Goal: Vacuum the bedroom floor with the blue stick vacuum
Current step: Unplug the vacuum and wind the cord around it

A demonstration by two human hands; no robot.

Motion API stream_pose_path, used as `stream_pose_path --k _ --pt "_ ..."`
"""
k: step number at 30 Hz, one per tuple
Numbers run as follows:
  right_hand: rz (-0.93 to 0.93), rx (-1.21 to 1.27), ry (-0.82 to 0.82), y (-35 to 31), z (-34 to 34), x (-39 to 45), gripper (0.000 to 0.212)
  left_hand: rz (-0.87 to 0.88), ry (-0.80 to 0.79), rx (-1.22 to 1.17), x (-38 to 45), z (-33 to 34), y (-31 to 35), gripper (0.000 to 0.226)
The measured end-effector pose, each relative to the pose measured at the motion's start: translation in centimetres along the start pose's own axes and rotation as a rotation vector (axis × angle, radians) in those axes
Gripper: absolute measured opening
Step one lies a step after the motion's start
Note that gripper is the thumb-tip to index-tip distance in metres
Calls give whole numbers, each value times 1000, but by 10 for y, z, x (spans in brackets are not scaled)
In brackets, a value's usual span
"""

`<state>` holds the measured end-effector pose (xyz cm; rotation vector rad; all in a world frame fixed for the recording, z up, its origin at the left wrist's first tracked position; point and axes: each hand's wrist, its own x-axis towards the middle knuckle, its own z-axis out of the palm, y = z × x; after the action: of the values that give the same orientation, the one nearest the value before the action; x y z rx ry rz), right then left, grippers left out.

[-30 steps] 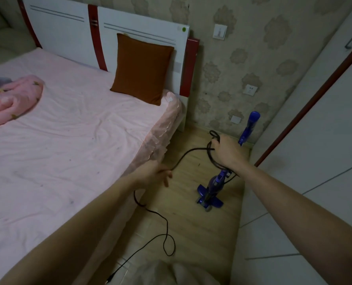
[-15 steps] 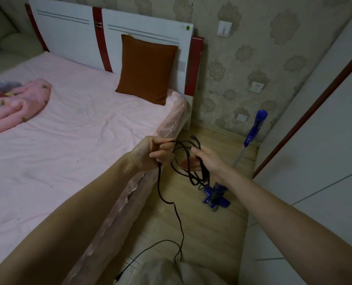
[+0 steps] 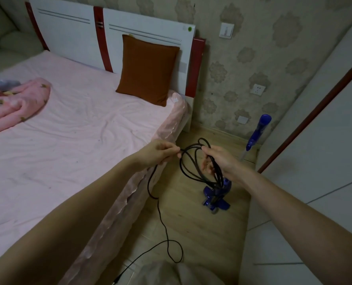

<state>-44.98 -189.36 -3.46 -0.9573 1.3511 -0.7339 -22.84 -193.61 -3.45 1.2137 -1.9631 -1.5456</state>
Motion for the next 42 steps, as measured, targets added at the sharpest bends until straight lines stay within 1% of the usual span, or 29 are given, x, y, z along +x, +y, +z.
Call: stream_pose_path --k 2,4,5,8,9,11,13,15,16,18,22,25,28,31,32,33,34,35,36,38,39,40,41,42 --pt "4 -31 -40 -7 0 0 23 3 22 79 9 6 9 32" --pt "-3 -37 -62 -11 1 -1 22 2 74 88 17 7 16 33" --pt "-22 -76 -53 -11 2 0 21 3 67 90 20 6 19 33" --pt "-132 -343 63 -9 9 -1 22 19 -87 161 23 2 27 33" --pt "-154 -362 90 -9 12 -1 25 25 -124 180 24 1 28 33" --pt "-115 -215 55 -7 16 -4 28 22 -110 188 29 1 30 35" --pt "-44 -44 -15 -1 15 -9 24 19 -51 193 33 -3 29 36" --pt "35 77 -57 4 7 -12 33 6 -16 252 36 -9 24 36" --pt "62 91 -59 6 4 -11 39 -4 -17 277 36 -10 21 36" --pt "69 34 -45 7 2 -10 42 -15 -37 278 36 -6 18 37" --pt "21 -70 -6 7 12 -9 26 39 -71 266 42 14 25 41" --pt "33 -89 -41 9 8 -14 23 70 -84 324 44 17 25 40" --pt "108 -177 -41 4 -9 -20 32 76 -109 477 38 21 9 36" --pt "121 -184 -10 -4 -27 -27 39 76 -45 522 30 27 -24 31" --pt "99 -160 31 -7 -34 -30 39 9 7 468 28 26 -39 25" --pt "68 -117 89 -10 -40 -33 40 -114 94 374 24 25 -53 18" --pt "33 -59 154 -13 -46 -36 40 -246 204 299 22 22 -68 16" --pt "-4 -8 220 -14 -51 -37 41 -349 308 269 20 21 -84 20" --pt "-42 30 281 -16 -55 -38 41 -393 383 288 21 20 -98 25" --pt "-108 84 377 -16 -54 -36 39 -371 476 235 28 21 -98 36" --pt "-143 96 410 -15 -50 -35 35 -342 488 127 30 24 -86 40" --pt "-187 85 438 -14 -44 -32 30 -289 469 -51 29 29 -65 42" --pt "-232 54 458 -13 -38 -30 26 -228 392 -222 27 34 -44 42" --pt "-267 24 466 -14 -32 -28 24 -179 264 -385 25 40 -24 41"
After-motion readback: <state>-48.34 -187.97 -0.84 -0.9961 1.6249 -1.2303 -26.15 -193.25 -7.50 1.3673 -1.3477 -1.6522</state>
